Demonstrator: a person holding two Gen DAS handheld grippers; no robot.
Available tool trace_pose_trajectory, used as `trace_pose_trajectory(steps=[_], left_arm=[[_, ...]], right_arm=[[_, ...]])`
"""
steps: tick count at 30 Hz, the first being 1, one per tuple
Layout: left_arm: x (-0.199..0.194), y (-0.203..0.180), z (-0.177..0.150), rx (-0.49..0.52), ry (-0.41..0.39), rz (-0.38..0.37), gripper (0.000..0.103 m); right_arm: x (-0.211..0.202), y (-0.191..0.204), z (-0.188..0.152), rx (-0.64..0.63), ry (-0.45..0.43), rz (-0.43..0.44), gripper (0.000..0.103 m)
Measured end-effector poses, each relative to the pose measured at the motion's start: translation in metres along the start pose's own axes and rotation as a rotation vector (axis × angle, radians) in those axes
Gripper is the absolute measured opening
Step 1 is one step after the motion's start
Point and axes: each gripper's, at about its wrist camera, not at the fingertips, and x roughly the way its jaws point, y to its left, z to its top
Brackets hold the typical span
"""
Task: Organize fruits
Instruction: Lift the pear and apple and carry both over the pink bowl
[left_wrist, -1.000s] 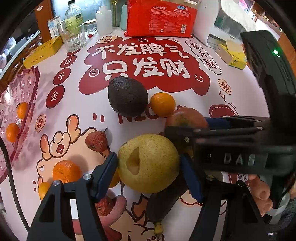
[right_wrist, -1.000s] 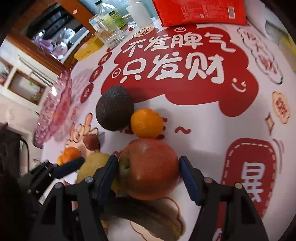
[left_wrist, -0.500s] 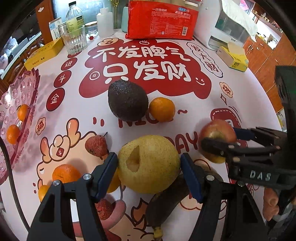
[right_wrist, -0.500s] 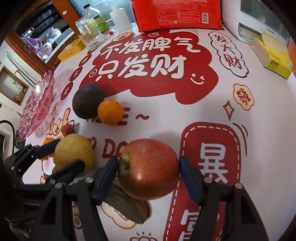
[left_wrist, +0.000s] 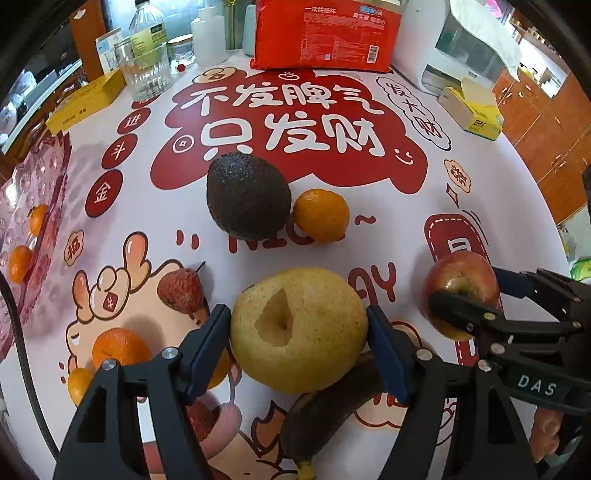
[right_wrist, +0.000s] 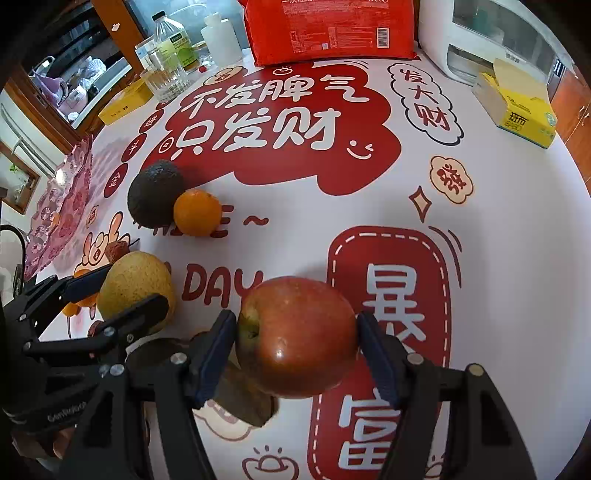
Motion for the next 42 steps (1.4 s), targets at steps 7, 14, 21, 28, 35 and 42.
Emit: trace_pose_trajectory(steps=[7, 14, 21, 28, 35, 42], left_arm=[[-0.020, 0.006, -0.008, -0.041, -0.010, -0.035, 0.071], [-0.063, 0.007, -0.013, -0.008, -0.068, -0.045, 0.071], [-0.106, 0.034, -0.018, -0.023, -0.124, -0.038, 0.071], [-0.157, 0.100, -0.027, -0.053, -0.194, 0.027, 0.071], [-0.199, 0.190, -0.028, -0.103, -0.257, 0.111, 0.071], [-0.205, 0.278, -0.019, -0.139, -0.278, 0.184, 0.072]], right_arm=[[-0.015, 0.008, -0.009, 0.006, -0.037, -0.015, 0.068], [-0.034, 0.023, -0.017, 0.009, -0.067, -0.024, 0.067], [-0.061, 0.064, -0.017, -0.039, -0.128, -0.029, 0.068], [-0.085, 0.132, -0.009, -0.119, -0.192, 0.003, 0.067], [-0.092, 0.223, 0.008, -0.212, -0.240, 0.037, 0.068], [-0.076, 0.308, 0.033, -0.300, -0.281, 0.046, 0.068]])
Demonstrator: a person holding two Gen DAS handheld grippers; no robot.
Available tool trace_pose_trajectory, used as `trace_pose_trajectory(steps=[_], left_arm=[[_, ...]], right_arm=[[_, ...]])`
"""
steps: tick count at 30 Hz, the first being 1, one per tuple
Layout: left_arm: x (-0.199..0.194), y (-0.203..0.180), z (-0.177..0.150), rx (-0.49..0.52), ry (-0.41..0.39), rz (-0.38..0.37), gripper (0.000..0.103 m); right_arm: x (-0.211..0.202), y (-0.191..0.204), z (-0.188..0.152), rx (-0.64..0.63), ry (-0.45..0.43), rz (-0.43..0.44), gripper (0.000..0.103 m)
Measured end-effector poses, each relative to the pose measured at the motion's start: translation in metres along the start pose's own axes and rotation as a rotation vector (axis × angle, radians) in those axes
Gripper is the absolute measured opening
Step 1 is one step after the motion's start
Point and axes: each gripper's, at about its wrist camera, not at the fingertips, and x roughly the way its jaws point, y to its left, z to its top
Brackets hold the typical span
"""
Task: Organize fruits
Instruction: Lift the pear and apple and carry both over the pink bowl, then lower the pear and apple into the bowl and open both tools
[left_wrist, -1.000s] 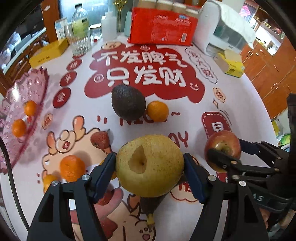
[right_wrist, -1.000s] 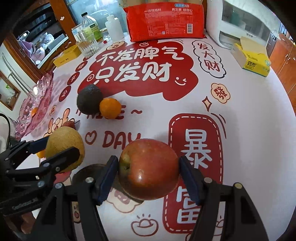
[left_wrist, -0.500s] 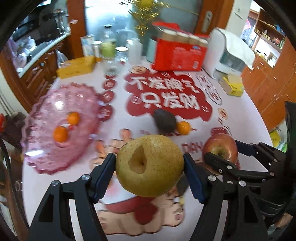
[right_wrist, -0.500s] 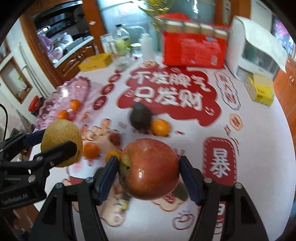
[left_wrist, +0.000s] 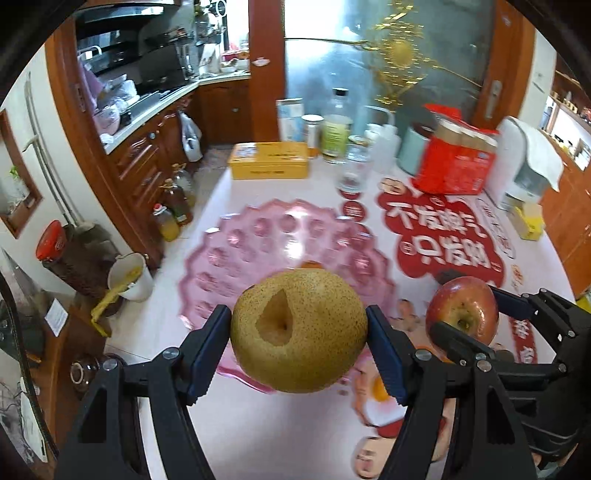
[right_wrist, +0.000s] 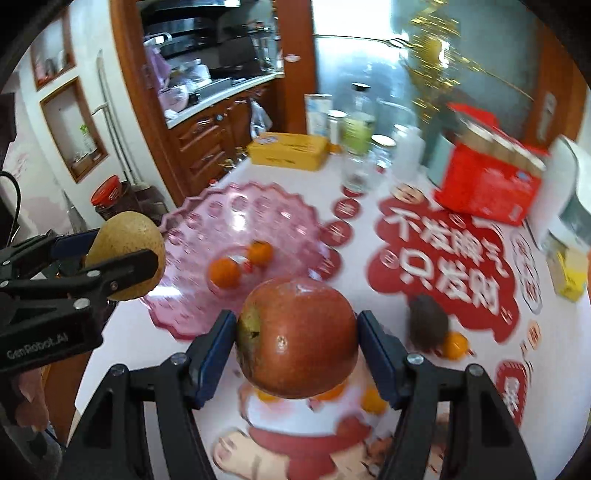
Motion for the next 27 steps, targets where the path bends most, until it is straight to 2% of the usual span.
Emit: trace_pose_trajectory(steps=[6, 11, 17, 27], left_arm=[[0.047, 0.043, 0.007, -0.026, 0.033, 0.011, 0.072], [0.096, 0.054, 0.001, -0.044, 0.102, 0.001, 0.072], [0.138, 0.053, -0.003, -0.041, 0.154, -0.002, 0.072], [0.170, 0.051, -0.009, -0.043, 0.194, 0.005, 0.072]], right_arm=[[0.049, 0.032, 0.025, -0.037, 0.024, -0.016, 0.068], [0.091, 0.042, 0.027, -0.074, 0.080, -0.032, 0.068], [0.120, 0.044, 0.021, -0.101, 0.125, -0.043, 0.068], [0.144, 0.043, 0.023, -0.107, 0.139, -0.018, 0.068]])
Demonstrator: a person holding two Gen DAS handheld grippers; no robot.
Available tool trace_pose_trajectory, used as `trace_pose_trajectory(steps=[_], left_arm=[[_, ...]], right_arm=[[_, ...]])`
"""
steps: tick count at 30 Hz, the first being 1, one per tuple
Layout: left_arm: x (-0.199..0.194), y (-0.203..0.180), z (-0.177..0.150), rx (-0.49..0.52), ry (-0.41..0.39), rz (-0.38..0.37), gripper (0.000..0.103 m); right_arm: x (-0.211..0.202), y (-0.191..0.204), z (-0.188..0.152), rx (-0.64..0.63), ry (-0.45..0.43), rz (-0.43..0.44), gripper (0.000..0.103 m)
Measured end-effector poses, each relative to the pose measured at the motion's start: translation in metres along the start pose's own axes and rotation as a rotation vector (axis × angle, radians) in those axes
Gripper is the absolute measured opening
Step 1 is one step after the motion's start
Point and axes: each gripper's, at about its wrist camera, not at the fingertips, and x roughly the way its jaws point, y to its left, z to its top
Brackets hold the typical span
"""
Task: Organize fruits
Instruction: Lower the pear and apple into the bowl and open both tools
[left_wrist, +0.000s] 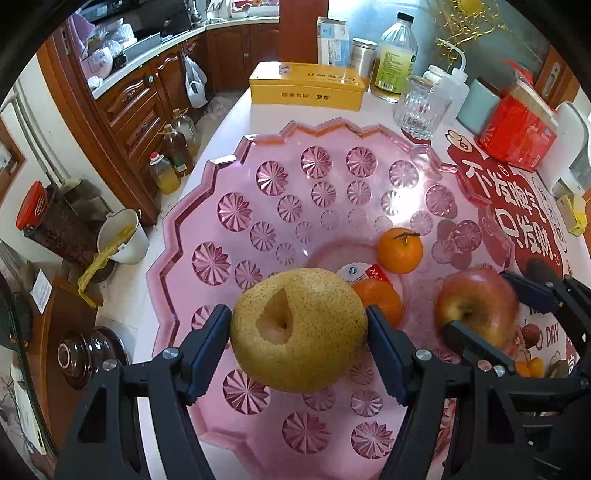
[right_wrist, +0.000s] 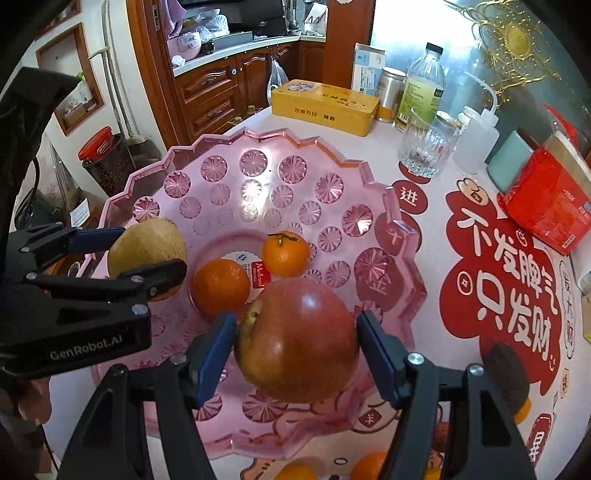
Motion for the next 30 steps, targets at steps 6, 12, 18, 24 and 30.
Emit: trace_pose_trajectory(steps=[6, 12, 18, 24, 30], left_arm=[[0.004, -0.003, 0.002, 0.010, 0.005, 0.000, 0.073], [0.006, -0.001, 0.001, -0.002, 0.021, -0.001, 0.095], [0.008, 0.001, -0.004, -0.014, 0.058, -0.081, 0.102], [-0.007, -0.001, -0.014, -0.031, 0.061, -0.089, 0.102], [-0.036, 0.000, -0.027, -0.038, 0.040, -0.094, 0.102]], right_arm=[[0.009, -0.001, -0.001, 0.013, -0.002, 0.045, 0.068], [0.015, -0.003, -0.003, 0.021, 0.006, 0.041, 0.070], [0.013, -0.006, -0.007, 0.047, -0.005, 0.077, 0.071], [0.007, 0.000, -0.014, 0.048, -0.005, 0.093, 0.071], [-0.011, 0.007, -0.022, 0.044, -0.026, 0.103, 0.071]])
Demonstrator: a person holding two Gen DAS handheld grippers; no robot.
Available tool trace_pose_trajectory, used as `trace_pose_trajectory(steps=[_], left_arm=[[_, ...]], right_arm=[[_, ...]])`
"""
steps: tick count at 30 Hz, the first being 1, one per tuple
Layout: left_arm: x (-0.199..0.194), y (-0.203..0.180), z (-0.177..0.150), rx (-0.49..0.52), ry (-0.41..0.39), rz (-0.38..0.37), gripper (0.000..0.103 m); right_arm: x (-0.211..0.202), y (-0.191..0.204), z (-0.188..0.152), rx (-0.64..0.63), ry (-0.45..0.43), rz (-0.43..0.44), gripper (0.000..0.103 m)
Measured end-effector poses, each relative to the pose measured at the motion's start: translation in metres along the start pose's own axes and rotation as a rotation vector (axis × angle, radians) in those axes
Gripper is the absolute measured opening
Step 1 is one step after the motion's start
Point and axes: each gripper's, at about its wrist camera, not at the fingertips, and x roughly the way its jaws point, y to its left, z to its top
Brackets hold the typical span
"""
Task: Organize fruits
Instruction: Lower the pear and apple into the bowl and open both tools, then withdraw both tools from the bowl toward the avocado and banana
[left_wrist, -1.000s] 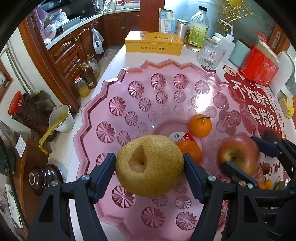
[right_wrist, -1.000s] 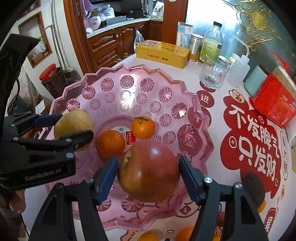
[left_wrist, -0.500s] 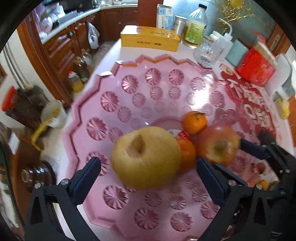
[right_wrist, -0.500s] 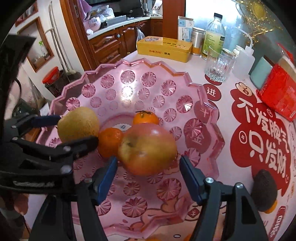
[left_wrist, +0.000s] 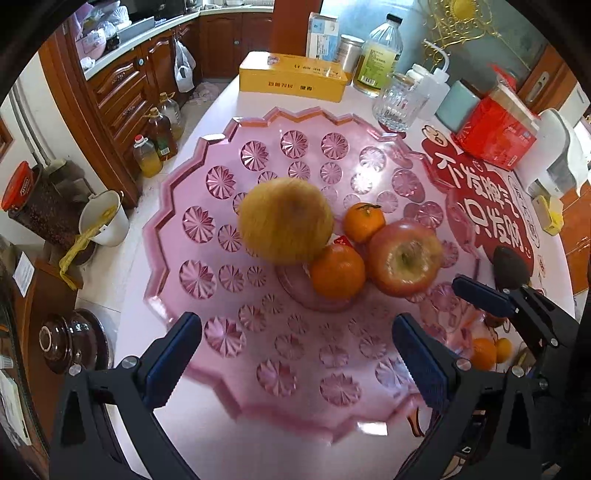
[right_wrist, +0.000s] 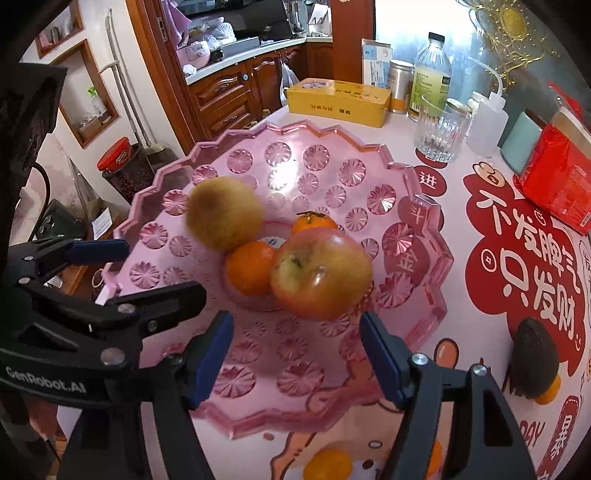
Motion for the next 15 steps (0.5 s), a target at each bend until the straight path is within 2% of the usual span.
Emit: trace_pose_trajectory(steps=[10, 15], left_arm=[[-0.040, -0.006, -0.027, -0.014, -0.024, 0.015, 0.102], [-0.060, -0.010, -0.045, -0.016, -0.034, 0.064, 0.102]], right_arm=[[-0.034, 0.004, -0.018, 0.036, -0.026, -0.009, 0.071], [-0.051, 0.007, -0.031, 0.040, -0.043, -0.017, 0.071]])
